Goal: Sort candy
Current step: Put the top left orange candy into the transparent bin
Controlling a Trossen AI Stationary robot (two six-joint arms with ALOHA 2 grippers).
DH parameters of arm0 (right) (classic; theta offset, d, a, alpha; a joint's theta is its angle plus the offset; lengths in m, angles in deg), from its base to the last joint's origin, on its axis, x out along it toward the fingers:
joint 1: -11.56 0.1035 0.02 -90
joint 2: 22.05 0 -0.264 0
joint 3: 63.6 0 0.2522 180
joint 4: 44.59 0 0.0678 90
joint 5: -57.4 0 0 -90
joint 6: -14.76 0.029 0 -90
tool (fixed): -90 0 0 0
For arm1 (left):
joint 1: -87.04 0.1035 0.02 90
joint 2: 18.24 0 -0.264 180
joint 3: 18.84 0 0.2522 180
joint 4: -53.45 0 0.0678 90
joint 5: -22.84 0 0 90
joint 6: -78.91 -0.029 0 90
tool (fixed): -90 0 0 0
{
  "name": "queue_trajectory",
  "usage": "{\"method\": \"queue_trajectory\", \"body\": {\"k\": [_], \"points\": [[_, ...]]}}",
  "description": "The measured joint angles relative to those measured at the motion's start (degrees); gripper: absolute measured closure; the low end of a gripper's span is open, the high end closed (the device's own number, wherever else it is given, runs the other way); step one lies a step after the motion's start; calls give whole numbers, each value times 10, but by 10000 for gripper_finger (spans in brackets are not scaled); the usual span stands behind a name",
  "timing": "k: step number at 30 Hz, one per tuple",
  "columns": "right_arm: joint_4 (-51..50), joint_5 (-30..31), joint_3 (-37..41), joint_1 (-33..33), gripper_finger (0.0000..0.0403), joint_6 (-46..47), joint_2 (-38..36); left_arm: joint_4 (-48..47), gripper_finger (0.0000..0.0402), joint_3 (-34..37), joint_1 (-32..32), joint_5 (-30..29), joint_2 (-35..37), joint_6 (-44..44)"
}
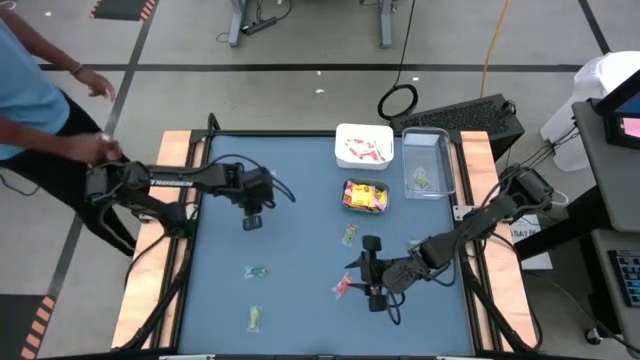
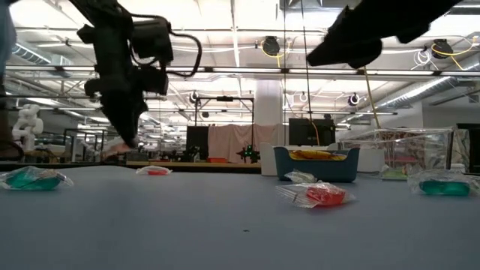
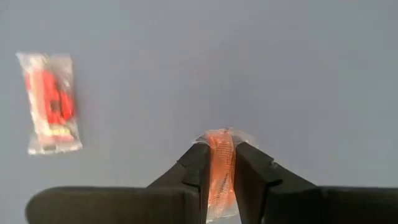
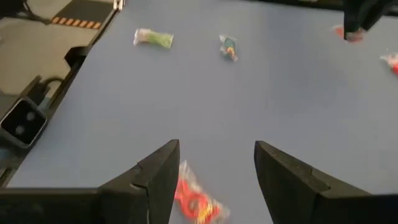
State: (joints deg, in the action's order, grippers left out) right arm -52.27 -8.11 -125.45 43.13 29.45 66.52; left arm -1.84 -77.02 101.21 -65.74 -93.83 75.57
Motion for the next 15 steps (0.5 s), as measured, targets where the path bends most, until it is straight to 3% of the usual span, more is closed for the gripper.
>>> {"method": "queue_trajectory", "body": {"k": [9,15], "points": [[193,41,0,-51,204,-66,62,120,343,0,-49,3,48,20],[254,57,0,-103,204,-73,82,273,343,-1,-81,5,69,20]]}}
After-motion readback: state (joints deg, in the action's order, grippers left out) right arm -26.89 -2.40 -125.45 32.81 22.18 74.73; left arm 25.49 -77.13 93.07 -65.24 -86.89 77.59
